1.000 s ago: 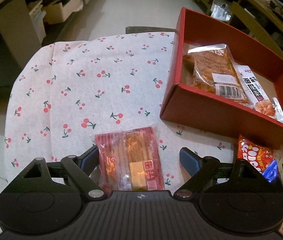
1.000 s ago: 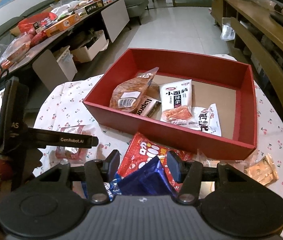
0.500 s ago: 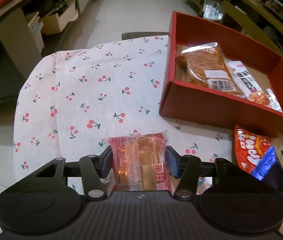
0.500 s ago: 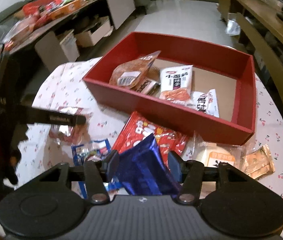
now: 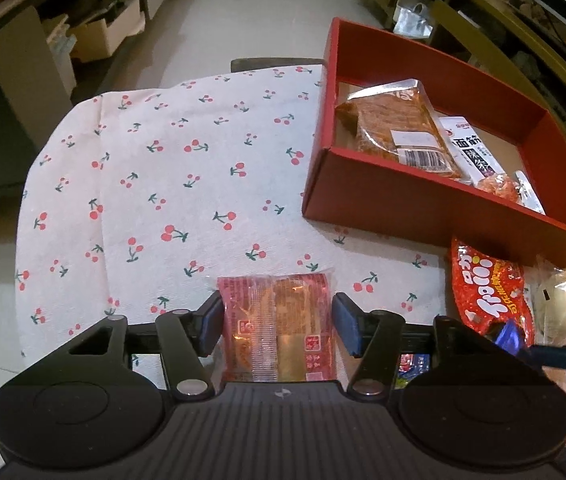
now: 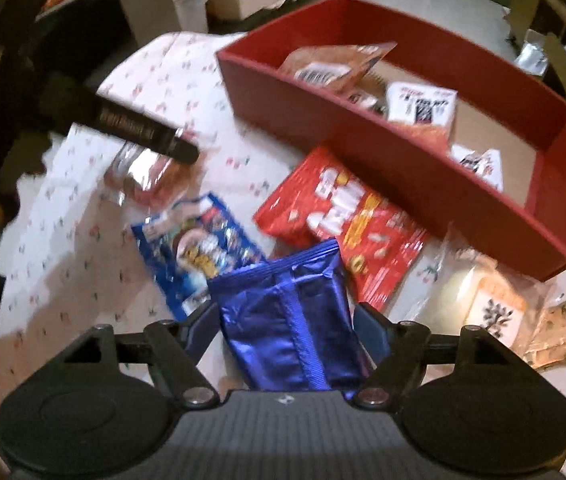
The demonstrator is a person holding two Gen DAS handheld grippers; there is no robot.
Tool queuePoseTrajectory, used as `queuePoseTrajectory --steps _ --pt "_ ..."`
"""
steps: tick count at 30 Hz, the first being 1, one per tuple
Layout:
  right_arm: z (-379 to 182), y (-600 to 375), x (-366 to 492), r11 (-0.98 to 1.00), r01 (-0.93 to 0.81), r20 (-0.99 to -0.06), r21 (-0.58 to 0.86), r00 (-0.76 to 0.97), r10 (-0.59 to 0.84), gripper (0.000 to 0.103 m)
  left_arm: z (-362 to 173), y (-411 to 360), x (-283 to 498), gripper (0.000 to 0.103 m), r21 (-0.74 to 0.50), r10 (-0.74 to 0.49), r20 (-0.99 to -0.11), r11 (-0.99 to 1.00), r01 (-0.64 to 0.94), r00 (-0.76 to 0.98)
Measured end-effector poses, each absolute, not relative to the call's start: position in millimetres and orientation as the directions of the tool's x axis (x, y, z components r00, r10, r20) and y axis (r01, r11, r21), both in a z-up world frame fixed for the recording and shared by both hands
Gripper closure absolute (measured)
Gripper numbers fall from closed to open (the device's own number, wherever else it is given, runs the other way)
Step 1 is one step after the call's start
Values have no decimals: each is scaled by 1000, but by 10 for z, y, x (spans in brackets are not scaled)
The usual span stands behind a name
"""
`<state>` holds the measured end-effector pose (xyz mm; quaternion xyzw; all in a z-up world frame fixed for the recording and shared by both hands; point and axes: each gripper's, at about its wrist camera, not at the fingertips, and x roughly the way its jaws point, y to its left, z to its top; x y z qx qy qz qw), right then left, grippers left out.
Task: Organize snacks
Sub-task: 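Grasp the red-wrapped cake pack with left tool while right tool grasps the blue foil pouch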
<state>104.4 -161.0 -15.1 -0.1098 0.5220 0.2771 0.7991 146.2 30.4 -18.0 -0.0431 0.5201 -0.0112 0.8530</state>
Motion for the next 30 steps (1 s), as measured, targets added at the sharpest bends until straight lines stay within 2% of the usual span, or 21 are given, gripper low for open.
queuePoseTrajectory --steps 6,11,15,20,26,30 --pt "-144 -1709 950 824 -541 -892 169 272 362 16 -159 329 1462 26 -107 -82 -885 994 -31 458" --pt "-141 -1712 832 812 -551 -895 192 241 376 8 -159 328 1467 18 -120 -93 -887 992 -32 452" --pt "-216 -1666 760 811 -559 -910 174 223 349 7 -206 314 1466 17 -107 -86 -895 994 -24 438" --pt "-324 -1525 628 816 -574 -916 71 286 281 0 -259 319 1470 17 -87 -69 -903 996 -24 424" --pt "-386 -1504 627 828 -554 -919 88 276 283 0 -283 274 1457 12 -63 -56 -903 998 -3 426" --pt "-383 -1523 660 845 -526 -917 97 282 281 0 -343 267 1449 5 -10 -6 -910 1000 -6 415"
